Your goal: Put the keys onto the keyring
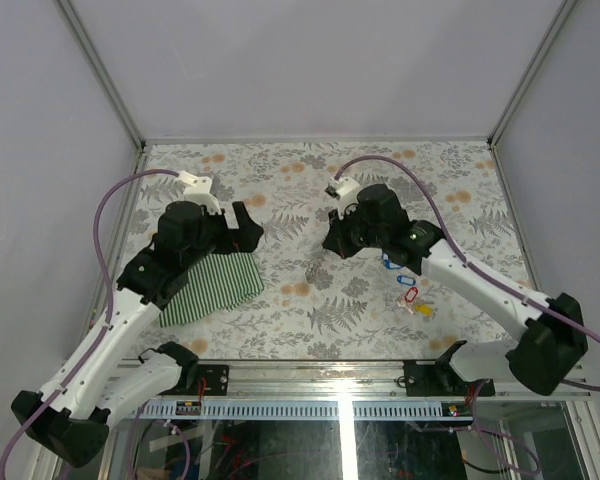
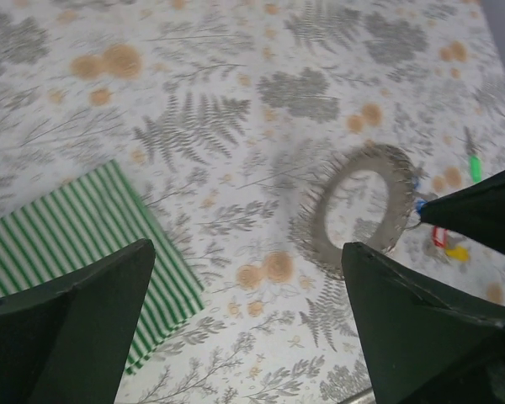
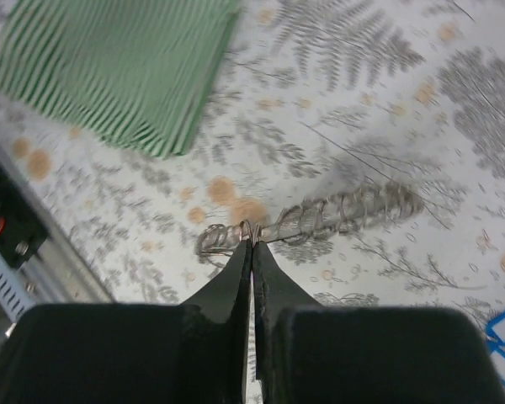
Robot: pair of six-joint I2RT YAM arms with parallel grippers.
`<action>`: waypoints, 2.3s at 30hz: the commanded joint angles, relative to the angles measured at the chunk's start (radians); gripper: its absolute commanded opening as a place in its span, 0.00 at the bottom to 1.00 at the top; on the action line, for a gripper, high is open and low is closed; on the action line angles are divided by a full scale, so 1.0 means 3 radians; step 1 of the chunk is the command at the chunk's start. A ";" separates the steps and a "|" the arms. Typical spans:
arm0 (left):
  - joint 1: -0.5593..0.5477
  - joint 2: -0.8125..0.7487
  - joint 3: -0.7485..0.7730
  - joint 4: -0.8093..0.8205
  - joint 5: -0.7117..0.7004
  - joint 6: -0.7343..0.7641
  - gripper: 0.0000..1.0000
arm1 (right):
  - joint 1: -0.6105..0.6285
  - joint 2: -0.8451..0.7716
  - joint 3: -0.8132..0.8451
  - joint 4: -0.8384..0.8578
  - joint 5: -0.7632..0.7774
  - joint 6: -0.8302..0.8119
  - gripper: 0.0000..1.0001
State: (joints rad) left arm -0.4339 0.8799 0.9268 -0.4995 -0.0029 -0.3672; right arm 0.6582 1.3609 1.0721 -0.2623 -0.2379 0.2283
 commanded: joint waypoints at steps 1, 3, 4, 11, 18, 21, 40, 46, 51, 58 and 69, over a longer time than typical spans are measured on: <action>-0.0275 0.0006 0.0208 0.0397 0.0294 0.0246 0.95 | 0.0324 -0.0480 0.0115 0.0021 -0.0126 -0.0559 0.00; -0.0381 0.0010 0.0288 0.0440 0.0354 0.0306 0.93 | 0.0336 -0.0638 0.0091 0.0062 -0.0186 -0.0614 0.00; -0.0418 0.0020 0.0333 0.0452 0.0408 0.0335 0.91 | 0.0337 -0.0702 0.0100 0.0054 -0.0195 -0.0638 0.00; -0.0708 0.0213 0.0556 0.0513 0.0737 0.0386 0.74 | 0.0336 -0.1105 0.0234 -0.0039 -0.0584 -0.0955 0.00; -0.1067 0.0211 0.0707 0.0686 0.0799 0.0422 0.63 | 0.0335 -0.1435 0.0297 0.0147 -0.0922 -0.0915 0.00; -0.1123 0.0236 0.0798 0.0699 0.0795 0.0422 0.57 | 0.0337 -0.1499 0.0358 0.0195 -0.1006 -0.0847 0.00; -0.1582 0.0516 0.0934 0.0793 0.0354 0.0527 0.57 | 0.0333 -0.1568 0.0461 0.0428 -0.0956 -0.0493 0.00; -0.1738 0.0569 0.0945 0.0820 0.0243 0.0549 0.58 | 0.0337 -0.1568 0.0460 0.0437 -0.0882 -0.0455 0.00; -0.1787 0.0556 0.0940 0.0821 0.0182 0.0572 0.60 | 0.0335 -0.1593 0.0434 0.0426 -0.0737 -0.0442 0.00; -0.1807 0.0510 0.0907 0.0821 0.0132 0.0575 0.63 | 0.0338 -0.1646 0.0415 0.0428 -0.0520 -0.0398 0.00; -0.1840 0.0543 0.0938 0.0821 0.0112 0.0575 0.65 | 0.0337 -0.1661 0.0382 0.0425 -0.0391 -0.0369 0.00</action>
State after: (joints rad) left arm -0.9691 1.0431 1.1831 -0.2977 0.0307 -0.2077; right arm 0.7593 0.8890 1.1584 -0.2298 -0.4122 0.1085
